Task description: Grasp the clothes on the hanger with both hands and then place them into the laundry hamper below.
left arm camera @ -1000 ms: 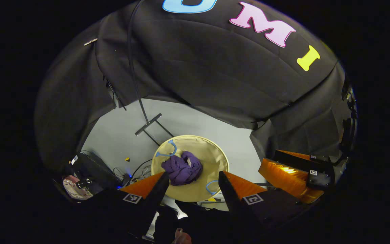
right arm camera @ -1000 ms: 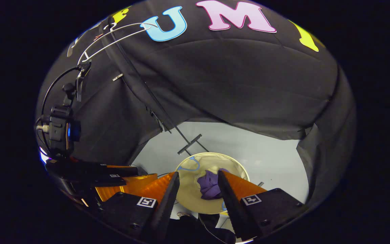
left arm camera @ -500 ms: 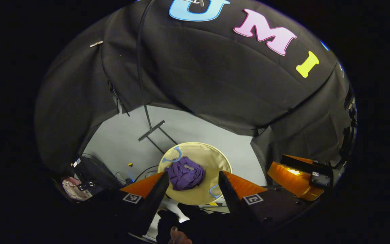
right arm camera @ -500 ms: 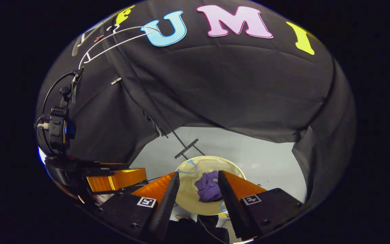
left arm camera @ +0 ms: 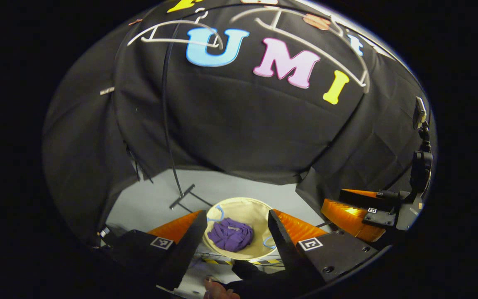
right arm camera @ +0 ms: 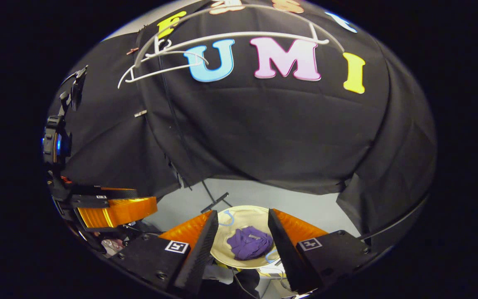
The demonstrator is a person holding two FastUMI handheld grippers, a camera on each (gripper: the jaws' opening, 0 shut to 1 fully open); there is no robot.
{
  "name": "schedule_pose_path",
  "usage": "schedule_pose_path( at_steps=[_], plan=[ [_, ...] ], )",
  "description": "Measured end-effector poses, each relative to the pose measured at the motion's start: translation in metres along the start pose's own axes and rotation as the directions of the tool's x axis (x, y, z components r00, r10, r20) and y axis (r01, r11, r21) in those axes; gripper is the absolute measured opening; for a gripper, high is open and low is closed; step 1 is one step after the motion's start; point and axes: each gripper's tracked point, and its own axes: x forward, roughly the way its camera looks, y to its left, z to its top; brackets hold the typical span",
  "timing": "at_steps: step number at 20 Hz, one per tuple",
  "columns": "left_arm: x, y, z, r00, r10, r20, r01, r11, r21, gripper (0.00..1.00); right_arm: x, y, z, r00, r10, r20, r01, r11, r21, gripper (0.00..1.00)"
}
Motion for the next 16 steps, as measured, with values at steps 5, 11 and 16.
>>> schedule_pose_path(
  at_steps=[5, 11, 16],
  plan=[
    [-0.074, -0.014, 0.046, 0.974, -0.112, 0.199, 0.095, 0.991, 0.096, 0.93, -0.080, 0.003, 0.013, 0.978, -0.143, 0.154, 0.134, 0.989, 0.065, 0.99],
    [-0.152, -0.017, 0.057, 0.926, -0.183, 0.331, 0.137, 0.978, 0.157, 0.93, -0.197, 0.027, 0.065, 0.883, -0.223, 0.413, 0.197, 0.975, 0.106, 0.99],
    [-0.222, -0.025, 0.090, 0.854, -0.233, 0.465, 0.179, 0.971, 0.158, 0.93, -0.270, 0.054, 0.140, 0.702, -0.190, 0.686, 0.195, 0.978, 0.070, 1.00]
  ],
)
